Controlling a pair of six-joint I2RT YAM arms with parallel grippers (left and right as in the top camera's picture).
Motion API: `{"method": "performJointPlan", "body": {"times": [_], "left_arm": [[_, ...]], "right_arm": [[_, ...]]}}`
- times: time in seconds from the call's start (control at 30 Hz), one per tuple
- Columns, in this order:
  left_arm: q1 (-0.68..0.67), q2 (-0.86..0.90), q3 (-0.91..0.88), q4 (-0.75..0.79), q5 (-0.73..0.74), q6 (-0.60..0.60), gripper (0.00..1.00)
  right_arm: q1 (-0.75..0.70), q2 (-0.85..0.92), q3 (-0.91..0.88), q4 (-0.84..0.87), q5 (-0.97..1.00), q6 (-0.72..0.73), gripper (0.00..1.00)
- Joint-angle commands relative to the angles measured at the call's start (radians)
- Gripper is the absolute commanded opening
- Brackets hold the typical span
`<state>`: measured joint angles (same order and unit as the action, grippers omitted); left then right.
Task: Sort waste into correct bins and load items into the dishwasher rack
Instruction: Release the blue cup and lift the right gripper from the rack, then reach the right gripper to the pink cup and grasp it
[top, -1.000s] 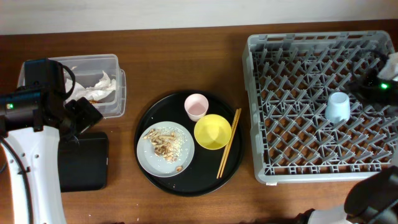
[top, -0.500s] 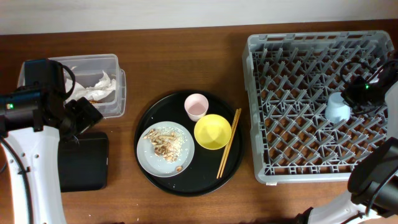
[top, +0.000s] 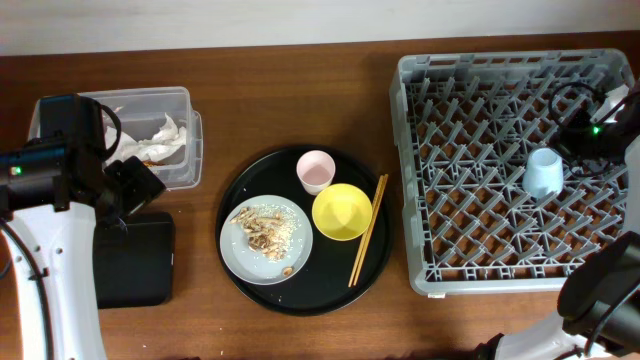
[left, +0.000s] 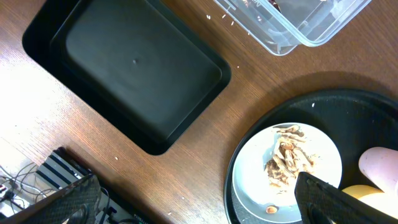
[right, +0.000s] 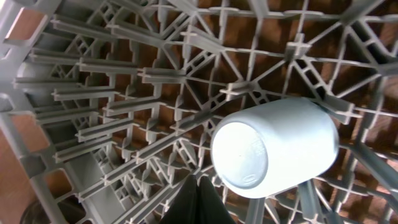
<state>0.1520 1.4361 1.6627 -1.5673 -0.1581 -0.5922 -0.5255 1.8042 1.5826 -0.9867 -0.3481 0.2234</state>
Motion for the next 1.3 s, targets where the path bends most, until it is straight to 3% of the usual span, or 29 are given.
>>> {"method": "performJointPlan", "body": {"times": [0.0,0.3,0.57,0.67,0.77,0.8,0.83,0.9,0.93,0.97,1.13,1.2,1.27], "left_arm": [[0.004,-0.004,0.007,-0.001,-0.011,-0.01,0.99],[0.004,-0.004,0.007,-0.001,-0.011,-0.01,0.99],[0.004,-0.004,0.007,0.0,-0.011,-0.01,0.99],[0.004,-0.004,0.007,0.0,-0.011,-0.01,0.99],[0.004,-0.004,0.007,0.0,-0.011,-0.01,0.99],[0.004,-0.004,0.007,0.0,-0.011,-0.01,0.99],[0.004,-0.004,0.007,0.0,-0.011,-0.01,0.99],[0.004,-0.004,0.007,0.0,-0.011,-0.01,0.99],[0.004,-0.004,0.007,-0.001,-0.011,-0.01,0.99],[0.004,-0.004,0.007,0.0,-0.011,-0.01,0.99],[0.004,-0.004,0.007,0.0,-0.011,-0.01,0.99],[0.004,-0.004,0.007,0.0,-0.011,-0.01,0.99],[0.004,-0.004,0.007,0.0,-0.011,-0.01,0.99]], "right_arm": [[0.01,0.051,0.02,-0.002,0.014,-0.024,0.04],[0.006,0.098,0.021,-0.09,0.217,0.096,0.04],[0.006,-0.012,0.035,-0.161,0.322,0.13,0.04],[0.008,-0.099,0.047,-0.18,0.23,0.093,0.04],[0.008,-0.257,0.047,-0.169,-0.089,-0.045,0.04],[0.011,-0.307,0.047,-0.173,-0.197,-0.103,0.08],[0.026,-0.36,0.047,-0.186,-0.259,-0.139,0.2],[0.09,-0.43,0.047,-0.204,-0.273,-0.142,0.77],[0.127,-0.447,0.047,-0.207,-0.274,-0.142,0.9],[0.181,-0.46,0.047,-0.211,-0.274,-0.141,0.98],[0.581,-0.402,0.045,-0.174,-0.218,-0.124,0.98],[0.768,-0.322,0.047,-0.126,-0.034,-0.017,0.92],[0.938,-0.19,0.11,-0.142,0.058,-0.016,0.89]]}}
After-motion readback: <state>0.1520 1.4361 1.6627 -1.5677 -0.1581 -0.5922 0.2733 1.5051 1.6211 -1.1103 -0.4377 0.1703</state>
